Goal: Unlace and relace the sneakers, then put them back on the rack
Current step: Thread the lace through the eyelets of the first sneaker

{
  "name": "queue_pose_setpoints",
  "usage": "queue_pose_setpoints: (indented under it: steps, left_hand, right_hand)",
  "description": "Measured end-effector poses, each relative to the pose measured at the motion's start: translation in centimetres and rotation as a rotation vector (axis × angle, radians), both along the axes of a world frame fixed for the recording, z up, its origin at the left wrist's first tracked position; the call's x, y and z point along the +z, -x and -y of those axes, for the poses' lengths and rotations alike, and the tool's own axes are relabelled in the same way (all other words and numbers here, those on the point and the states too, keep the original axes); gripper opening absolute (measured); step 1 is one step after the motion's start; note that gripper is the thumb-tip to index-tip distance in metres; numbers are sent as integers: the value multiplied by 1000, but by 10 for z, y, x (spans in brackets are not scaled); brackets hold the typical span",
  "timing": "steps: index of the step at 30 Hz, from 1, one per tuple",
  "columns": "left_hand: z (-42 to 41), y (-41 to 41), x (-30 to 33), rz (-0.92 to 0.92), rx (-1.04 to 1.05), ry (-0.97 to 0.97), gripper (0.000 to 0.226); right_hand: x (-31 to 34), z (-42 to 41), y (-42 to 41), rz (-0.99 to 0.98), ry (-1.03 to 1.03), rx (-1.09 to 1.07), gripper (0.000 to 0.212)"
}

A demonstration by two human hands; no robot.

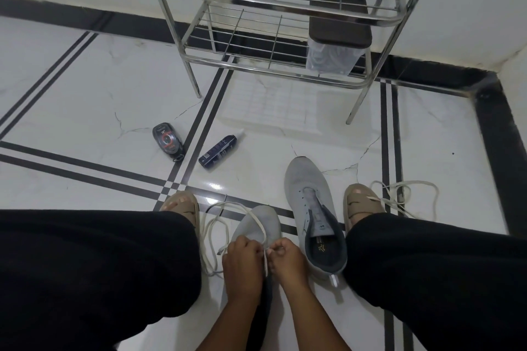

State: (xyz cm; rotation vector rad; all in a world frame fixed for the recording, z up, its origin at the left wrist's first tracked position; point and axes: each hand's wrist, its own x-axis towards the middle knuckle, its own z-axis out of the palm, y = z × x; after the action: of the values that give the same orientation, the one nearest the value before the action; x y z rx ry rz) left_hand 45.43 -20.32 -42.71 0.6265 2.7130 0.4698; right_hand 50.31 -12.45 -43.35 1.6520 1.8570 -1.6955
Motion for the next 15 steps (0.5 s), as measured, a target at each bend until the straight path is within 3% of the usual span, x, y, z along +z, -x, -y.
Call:
queue_pose_setpoints:
  steps: [5, 10, 13, 15]
  left_hand:
    - [6, -4, 7, 36, 8, -44, 16]
    - [19, -14, 19, 3, 196, -4, 27]
    - [23, -16, 22, 6, 207, 37, 35]
    - [24, -16, 22, 51, 274, -30, 40]
  right_hand:
    - [7, 0, 6, 105, -105, 148, 17]
    - [22, 0, 13, 150, -271, 141, 9]
    - [42, -4, 16, 96, -271, -16, 11]
    - [53, -16, 19, 19, -166, -259, 14]
